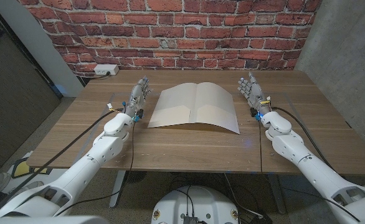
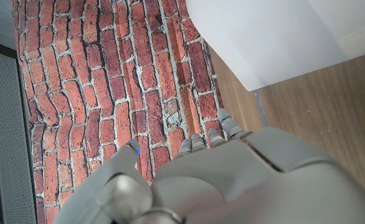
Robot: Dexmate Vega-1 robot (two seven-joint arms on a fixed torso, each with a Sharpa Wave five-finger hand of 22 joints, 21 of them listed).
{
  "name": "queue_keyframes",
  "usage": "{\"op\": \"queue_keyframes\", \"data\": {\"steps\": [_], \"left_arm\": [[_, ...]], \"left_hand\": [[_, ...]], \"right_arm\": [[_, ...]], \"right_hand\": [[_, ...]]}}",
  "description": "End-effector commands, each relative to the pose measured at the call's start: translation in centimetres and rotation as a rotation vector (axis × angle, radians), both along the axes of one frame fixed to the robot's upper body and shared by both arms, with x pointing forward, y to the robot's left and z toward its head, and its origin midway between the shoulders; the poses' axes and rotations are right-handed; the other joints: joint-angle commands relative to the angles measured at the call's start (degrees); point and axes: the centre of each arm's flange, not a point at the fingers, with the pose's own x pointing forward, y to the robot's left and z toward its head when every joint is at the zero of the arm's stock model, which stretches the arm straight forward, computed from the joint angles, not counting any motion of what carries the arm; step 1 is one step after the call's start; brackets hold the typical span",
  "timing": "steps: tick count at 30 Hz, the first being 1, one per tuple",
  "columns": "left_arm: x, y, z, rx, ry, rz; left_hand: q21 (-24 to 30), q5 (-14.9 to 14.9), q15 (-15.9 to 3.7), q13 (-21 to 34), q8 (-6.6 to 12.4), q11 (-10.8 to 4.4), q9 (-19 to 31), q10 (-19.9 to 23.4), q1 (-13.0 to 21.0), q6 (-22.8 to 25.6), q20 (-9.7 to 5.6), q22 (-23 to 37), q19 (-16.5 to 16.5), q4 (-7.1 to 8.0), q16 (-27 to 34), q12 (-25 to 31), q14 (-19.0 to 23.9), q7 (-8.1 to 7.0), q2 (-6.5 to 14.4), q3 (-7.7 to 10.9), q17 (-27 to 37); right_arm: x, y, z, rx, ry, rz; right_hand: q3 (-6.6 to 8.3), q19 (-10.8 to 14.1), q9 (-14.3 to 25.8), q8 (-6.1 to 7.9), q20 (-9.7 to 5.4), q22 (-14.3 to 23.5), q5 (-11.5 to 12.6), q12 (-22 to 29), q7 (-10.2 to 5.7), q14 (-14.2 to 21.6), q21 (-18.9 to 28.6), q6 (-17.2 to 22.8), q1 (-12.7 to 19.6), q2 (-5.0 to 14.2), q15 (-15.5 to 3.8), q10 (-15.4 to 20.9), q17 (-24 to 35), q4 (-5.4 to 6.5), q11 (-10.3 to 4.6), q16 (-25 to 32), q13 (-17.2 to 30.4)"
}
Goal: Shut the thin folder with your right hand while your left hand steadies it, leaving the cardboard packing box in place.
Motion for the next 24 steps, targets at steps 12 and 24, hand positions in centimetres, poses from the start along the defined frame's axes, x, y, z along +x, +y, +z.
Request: {"op": "queue_keyframes", "data": {"steps": [12,24], "left_arm": [[0.5,0.2,-0.1,-0.004,0.003,-0.01],[0.6,0.1,-0.1,0.0,0.002,-0.017]], "left_hand": [[-0.18,0.4,-1.26,0.13,0.23,-0.13,0.27,-0.55,0.16,-0.41,-3.15,0.29,-1.58,0.0,0.32,0.29,-0.37,-0.1,1.87,0.39,0.18],[-0.47,0.4,-1.28,0.13,0.19,0.0,0.28,-0.56,0.08,-0.38,-3.06,0.3,-1.53,-0.01,0.32,0.27,-0.33,-0.11,1.84,0.39,0.18]], "right_arm": [[-1.6,-0.4,-0.8,0.033,0.035,0.019],[-3.2,-0.2,-2.3,0.118,0.082,0.102]], "right_hand": [[2.24,0.71,0.42,-0.79,4.19,0.49,-0.4,-0.86,-0.34,-0.17,-0.61,-1.96,5.99,0.42,0.99,-1.67,0.37,-5.09,0.19,-0.64,0.47],[3.51,1.27,0.44,0.12,3.13,0.51,-0.3,-0.04,-0.05,1.44,-0.59,-0.41,7.9,1.8,1.55,0.02,0.36,-6.31,0.91,0.12,0.47]]}}
